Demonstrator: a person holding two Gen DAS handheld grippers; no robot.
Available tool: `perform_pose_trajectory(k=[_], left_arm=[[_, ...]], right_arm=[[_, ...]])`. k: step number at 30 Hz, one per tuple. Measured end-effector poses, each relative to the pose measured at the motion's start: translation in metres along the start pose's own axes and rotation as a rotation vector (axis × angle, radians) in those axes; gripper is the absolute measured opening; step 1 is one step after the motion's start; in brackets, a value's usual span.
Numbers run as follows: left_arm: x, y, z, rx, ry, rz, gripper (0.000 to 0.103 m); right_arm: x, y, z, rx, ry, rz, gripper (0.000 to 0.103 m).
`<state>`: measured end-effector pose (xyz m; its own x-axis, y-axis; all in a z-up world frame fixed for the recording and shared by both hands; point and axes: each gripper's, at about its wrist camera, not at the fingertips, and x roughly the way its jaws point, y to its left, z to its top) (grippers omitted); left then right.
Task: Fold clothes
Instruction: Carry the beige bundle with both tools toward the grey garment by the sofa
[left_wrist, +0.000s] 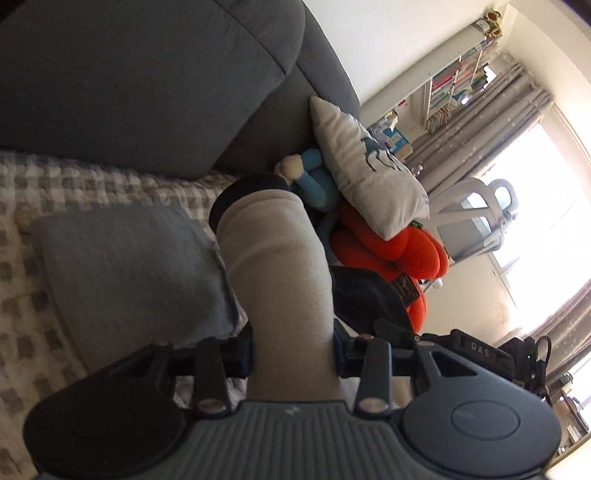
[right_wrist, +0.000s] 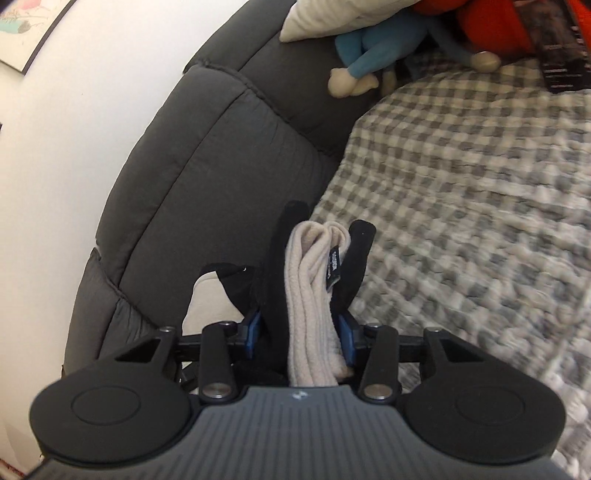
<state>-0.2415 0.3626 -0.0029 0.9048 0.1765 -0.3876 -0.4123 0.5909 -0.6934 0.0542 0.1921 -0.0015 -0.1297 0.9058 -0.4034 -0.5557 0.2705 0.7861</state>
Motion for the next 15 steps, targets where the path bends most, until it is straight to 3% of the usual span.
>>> perform_pose_trajectory(k=[5, 15], left_arm=[[-0.027, 0.022, 0.014, -0.047, -0.147, 0.086, 0.04], [-0.029, 0.054, 0.017, -0.151, -0.292, 0.164, 0.04]], right_arm=[[0.064, 0.019, 0.019, -0.044, 0.11, 0.107, 0.045], [0.14, 0.031, 0.057, -0.113, 0.227, 0.155, 0.045]])
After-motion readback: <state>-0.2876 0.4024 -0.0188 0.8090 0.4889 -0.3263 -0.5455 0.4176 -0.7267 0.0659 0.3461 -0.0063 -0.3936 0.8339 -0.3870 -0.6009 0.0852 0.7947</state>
